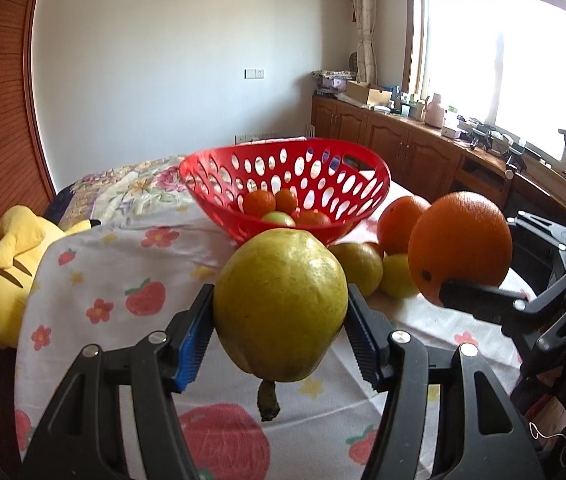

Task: Organize fruits
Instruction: 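Lift the large orange with the right tool while the left tool lifts the lemon, then lower the orange into the red basket and open the right tool while the left tool drops the lemon in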

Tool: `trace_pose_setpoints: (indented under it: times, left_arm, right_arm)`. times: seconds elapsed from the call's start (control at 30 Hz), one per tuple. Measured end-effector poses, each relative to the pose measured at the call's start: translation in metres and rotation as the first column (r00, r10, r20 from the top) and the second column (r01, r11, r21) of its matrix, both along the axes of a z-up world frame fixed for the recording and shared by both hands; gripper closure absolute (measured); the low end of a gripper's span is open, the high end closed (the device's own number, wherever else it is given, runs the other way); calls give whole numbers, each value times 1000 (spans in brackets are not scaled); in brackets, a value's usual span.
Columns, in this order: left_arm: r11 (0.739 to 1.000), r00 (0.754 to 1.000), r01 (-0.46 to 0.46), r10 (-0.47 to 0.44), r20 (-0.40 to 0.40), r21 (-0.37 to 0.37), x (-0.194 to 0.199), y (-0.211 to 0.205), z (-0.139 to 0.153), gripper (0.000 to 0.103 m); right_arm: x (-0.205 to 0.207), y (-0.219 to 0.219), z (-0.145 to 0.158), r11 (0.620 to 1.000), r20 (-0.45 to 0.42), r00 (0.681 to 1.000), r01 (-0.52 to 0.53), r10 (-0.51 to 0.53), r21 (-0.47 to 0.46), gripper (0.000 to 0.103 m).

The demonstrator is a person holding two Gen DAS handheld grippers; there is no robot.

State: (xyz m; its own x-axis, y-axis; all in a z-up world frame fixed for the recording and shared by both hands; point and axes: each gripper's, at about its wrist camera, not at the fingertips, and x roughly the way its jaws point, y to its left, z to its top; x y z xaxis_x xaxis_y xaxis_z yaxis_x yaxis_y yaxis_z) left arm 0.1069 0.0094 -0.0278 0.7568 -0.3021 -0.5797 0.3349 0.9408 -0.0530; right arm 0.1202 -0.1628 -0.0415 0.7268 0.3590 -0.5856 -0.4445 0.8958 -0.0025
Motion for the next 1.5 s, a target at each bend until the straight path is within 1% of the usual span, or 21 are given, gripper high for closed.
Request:
trace_pose_setpoints:
  times: [0.1, 0.3, 0.47, 0.77, 0.9, 1.03, 1.17, 1.33, 1.5]
  left_arm:
    - [1000, 1000, -1, 1, 22, -10, 2, 0, 10, 42]
    - [1000, 998, 8, -7, 65, -23, 9, -1, 27, 42]
    - [999, 996, 4, -2, 87, -34, 21, 0, 36, 42]
    - [1000, 997, -9, 12, 82, -29, 51, -1, 37, 42]
    - [999, 997, -23, 25, 75, -23, 65, -3, 36, 42]
    - [998, 996, -64, 65, 69, -15, 83, -4, 36, 42]
    - [997, 994, -84, 84, 72, -3, 99, -7, 36, 42]
    - [995, 993, -94, 93, 75, 12, 117, -11, 36, 42]
    - [994, 992, -106, 104, 74, 22, 129, -14, 34, 42]
  right_arm:
    - [3, 1, 15, 1000, 32, 999, -2, 2, -1, 5]
    - [13, 5, 32, 1000, 74, 997, -10, 10, -5, 5]
    - [25, 5, 37, 1000, 89, 996, -19, 20, -12, 5]
    - [58, 5, 41, 999, 83, 996, -38, 39, -18, 5]
    - [82, 8, 37, 998, 69, 996, -51, 54, -43, 5]
    - [107, 10, 30, 996, 48, 997, -63, 66, -66, 5]
    - [130, 12, 23, 993, 24, 997, -74, 77, -88, 5]
    - [147, 16, 15, 988, -14, 995, -102, 101, -115, 5]
    - [156, 17, 10, 983, -47, 991, -128, 123, -131, 5]
